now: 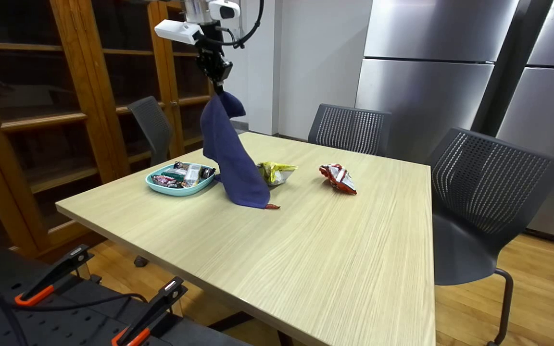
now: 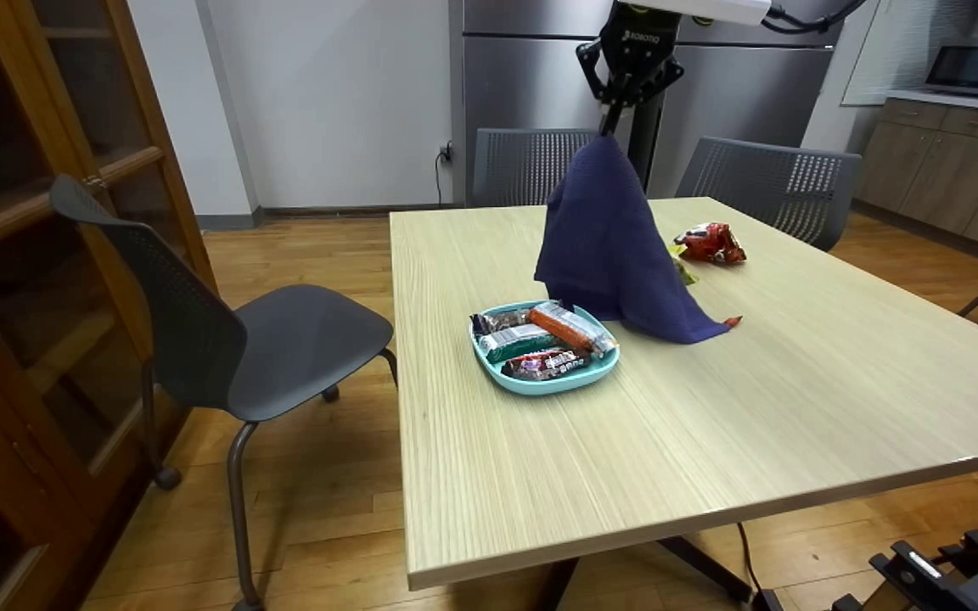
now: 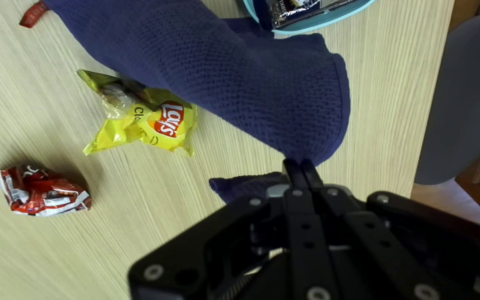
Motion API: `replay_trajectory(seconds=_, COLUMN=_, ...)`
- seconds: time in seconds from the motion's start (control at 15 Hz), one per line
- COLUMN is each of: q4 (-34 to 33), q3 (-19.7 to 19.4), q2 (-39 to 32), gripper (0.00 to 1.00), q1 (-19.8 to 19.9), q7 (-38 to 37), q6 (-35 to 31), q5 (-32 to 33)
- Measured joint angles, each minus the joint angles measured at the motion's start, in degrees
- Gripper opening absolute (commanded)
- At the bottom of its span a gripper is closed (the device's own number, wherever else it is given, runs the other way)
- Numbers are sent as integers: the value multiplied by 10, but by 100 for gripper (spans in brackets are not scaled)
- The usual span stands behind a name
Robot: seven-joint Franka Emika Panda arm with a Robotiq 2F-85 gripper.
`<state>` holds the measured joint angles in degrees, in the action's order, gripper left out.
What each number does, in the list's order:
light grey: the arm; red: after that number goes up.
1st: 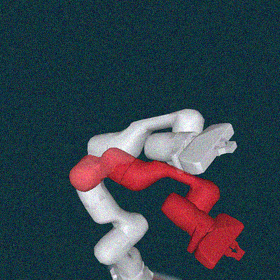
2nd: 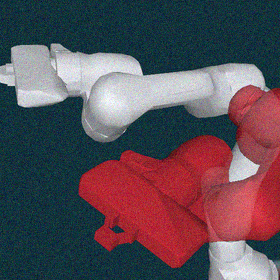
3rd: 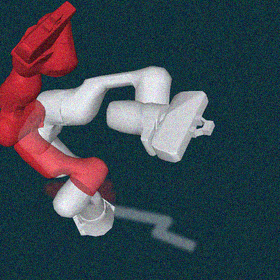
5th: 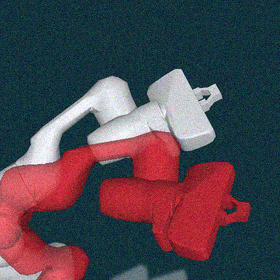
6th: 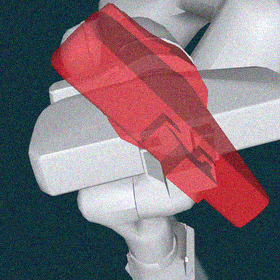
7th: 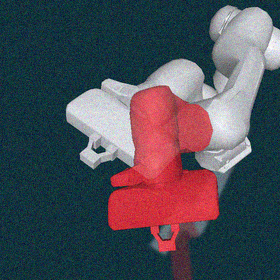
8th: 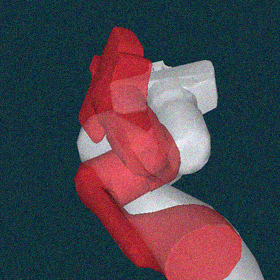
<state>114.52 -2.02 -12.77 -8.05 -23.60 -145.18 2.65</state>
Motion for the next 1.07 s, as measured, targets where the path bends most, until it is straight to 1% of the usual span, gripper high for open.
replay_trajectory(seconds=0.2, q4=0, q3=3, q2=4, gripper=0, q1=-11, q7=0, q6=0, q5=5)
replay_trajectory(seconds=0.6, q4=1, q3=18, q2=6, gripper=0, q1=-19, q7=1, q6=4, q5=5)
replay_trajectory(seconds=1.07, q4=8, q3=36, q2=4, gripper=0, q1=-26, q7=5, q6=36, q5=15)
